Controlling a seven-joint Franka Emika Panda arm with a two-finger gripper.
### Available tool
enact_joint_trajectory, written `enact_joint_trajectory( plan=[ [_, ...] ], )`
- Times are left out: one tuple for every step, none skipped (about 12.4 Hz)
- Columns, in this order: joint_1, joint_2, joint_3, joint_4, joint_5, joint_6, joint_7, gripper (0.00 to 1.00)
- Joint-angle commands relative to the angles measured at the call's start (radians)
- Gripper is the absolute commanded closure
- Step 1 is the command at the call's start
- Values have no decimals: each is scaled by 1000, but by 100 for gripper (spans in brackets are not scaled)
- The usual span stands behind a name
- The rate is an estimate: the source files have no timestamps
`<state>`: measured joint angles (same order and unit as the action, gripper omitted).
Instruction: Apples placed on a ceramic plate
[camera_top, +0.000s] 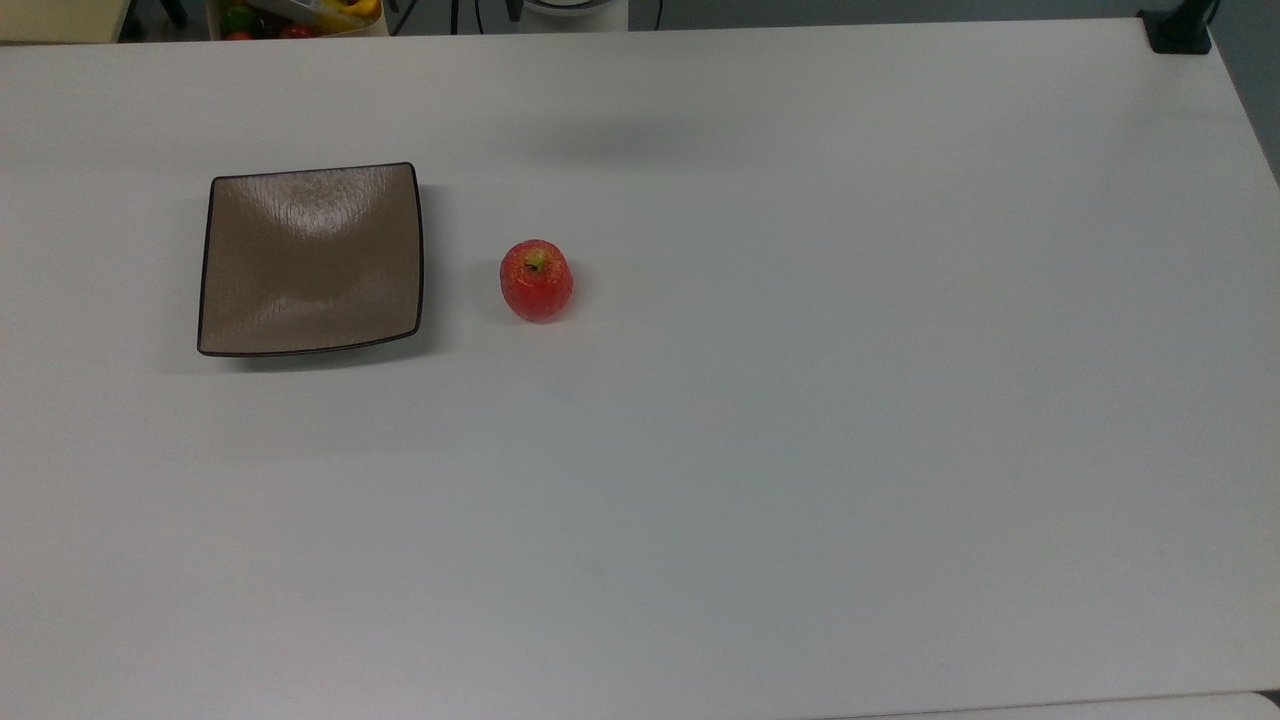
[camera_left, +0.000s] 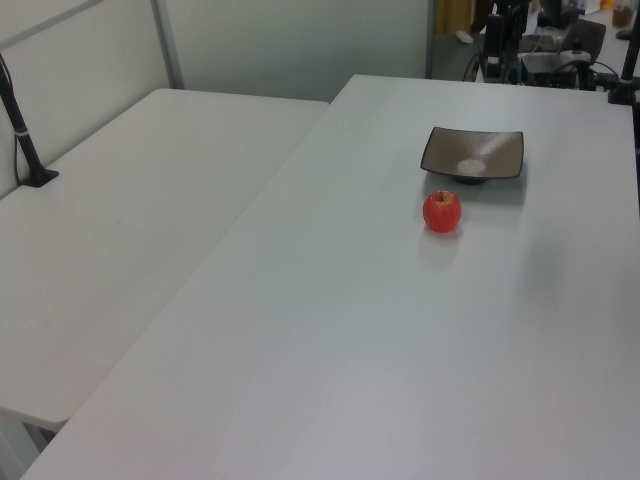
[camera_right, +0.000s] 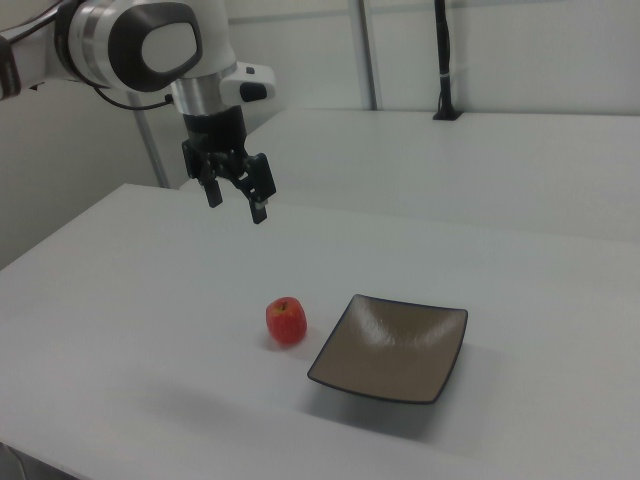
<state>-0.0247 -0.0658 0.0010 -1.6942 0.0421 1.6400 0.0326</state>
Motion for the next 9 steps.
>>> enact_joint_trajectory(
  plan=[
    [-11,-28,13,-42,30,37,51,0],
    [-9,-32,14,-41,28,47,53,0],
    [-11,-34,13,-41,27,46,53,0],
    [-11,-34,13,-42,22,49,53,0],
    [-12,-34,13,-41,31,50,49,0],
    [-12,-32,13,-44,24,49,49,0],
    [-12,-32,14,-51,25,55,43,0],
    [-11,-34,14,-71,28,95,47,0],
    [-9,-34,22,-108,25,133,43,0]
  ],
)
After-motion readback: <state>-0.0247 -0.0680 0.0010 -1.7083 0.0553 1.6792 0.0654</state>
